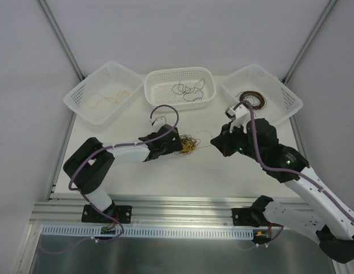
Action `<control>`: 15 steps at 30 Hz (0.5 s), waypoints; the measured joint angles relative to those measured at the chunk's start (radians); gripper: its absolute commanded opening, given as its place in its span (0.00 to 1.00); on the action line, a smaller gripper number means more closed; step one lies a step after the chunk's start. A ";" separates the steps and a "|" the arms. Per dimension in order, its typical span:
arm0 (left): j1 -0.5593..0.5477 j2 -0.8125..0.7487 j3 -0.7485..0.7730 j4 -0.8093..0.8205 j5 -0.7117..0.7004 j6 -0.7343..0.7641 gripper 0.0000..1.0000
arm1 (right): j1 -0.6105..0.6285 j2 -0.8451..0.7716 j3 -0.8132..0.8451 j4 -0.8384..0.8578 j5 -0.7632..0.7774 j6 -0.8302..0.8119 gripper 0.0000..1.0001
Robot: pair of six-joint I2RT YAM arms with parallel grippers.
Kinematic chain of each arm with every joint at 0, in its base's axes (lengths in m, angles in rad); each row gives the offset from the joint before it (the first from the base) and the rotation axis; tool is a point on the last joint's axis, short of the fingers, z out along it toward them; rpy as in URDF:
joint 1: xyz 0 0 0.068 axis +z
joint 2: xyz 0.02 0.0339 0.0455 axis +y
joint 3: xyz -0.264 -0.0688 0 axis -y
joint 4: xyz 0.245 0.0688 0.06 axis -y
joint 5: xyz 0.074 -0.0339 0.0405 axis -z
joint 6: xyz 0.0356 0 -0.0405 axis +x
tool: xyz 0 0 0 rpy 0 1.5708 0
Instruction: Untangle the cables
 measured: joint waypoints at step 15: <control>0.144 -0.046 -0.027 -0.117 -0.134 -0.018 0.89 | 0.000 -0.168 0.299 -0.248 0.111 -0.113 0.01</control>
